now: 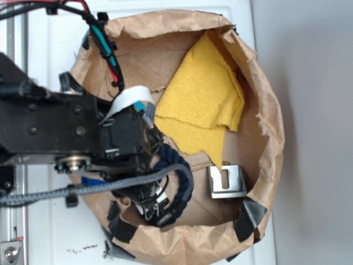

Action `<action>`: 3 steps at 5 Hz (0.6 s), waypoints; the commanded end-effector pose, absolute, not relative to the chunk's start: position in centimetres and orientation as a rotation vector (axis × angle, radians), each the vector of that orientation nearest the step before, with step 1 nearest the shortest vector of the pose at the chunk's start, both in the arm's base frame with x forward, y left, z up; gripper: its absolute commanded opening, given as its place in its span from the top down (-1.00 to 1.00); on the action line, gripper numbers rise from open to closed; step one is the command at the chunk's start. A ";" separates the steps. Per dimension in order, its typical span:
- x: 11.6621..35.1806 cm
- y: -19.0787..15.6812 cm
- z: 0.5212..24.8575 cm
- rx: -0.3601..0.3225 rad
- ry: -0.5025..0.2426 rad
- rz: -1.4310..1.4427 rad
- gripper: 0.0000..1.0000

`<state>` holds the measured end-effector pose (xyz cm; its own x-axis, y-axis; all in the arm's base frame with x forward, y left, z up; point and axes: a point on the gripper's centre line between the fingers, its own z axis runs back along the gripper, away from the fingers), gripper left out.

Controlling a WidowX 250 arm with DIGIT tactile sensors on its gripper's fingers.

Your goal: Grab the blue rope.

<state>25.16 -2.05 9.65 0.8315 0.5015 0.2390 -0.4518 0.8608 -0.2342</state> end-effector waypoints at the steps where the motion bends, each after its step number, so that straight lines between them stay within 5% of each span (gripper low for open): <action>1: 24.4 -5.6 8.4 -0.113 -0.374 0.547 -1.00; 3: 25.2 -6.0 7.1 -0.104 -0.337 0.569 -1.00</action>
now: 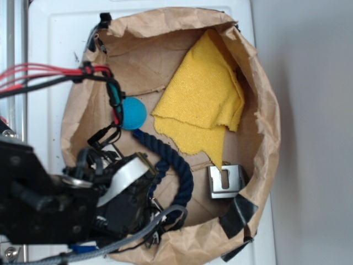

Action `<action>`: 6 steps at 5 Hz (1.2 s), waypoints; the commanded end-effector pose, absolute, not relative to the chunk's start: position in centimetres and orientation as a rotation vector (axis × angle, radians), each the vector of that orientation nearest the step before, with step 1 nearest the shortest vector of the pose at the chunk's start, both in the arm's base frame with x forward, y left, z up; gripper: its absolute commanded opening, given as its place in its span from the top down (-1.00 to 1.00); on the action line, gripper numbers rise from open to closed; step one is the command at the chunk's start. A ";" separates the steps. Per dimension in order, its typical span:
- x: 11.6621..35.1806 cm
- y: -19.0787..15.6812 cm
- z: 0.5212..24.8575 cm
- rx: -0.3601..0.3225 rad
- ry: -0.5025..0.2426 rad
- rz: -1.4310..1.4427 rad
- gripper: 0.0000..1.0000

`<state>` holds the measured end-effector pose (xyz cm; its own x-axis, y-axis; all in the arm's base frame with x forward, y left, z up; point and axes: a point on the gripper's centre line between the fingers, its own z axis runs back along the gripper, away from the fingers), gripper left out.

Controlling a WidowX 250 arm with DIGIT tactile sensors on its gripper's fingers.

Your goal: Grab the blue rope.

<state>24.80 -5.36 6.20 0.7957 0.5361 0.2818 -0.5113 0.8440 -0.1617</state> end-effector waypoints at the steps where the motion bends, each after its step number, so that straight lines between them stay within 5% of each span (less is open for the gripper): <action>1: 25.6 -5.8 7.1 -0.105 -0.324 0.612 -1.00; 6: 25.8 -6.0 8.0 -0.041 -0.308 0.773 -1.00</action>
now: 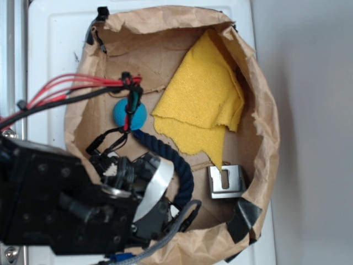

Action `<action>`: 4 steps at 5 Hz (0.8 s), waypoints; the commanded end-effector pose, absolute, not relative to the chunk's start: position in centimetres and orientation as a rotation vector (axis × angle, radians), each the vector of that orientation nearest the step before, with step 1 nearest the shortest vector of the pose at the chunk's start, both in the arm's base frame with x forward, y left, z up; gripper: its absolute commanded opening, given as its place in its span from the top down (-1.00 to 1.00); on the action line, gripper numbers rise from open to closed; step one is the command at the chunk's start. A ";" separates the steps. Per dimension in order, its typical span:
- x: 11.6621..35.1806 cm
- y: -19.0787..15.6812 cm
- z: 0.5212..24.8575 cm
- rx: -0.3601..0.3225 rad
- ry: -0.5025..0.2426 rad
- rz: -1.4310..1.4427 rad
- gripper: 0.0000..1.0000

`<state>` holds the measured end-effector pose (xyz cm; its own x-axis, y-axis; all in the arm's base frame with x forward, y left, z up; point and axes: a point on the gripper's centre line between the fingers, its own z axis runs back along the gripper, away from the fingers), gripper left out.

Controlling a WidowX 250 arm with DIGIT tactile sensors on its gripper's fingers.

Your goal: Grab the blue rope.

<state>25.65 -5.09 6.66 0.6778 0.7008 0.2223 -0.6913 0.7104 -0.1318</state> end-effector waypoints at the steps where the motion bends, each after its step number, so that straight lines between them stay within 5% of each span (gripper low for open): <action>1: 26.1 -5.8 8.2 -0.017 -0.300 0.780 -1.00; 4: 27.2 -5.2 6.8 0.015 -0.207 0.769 -1.00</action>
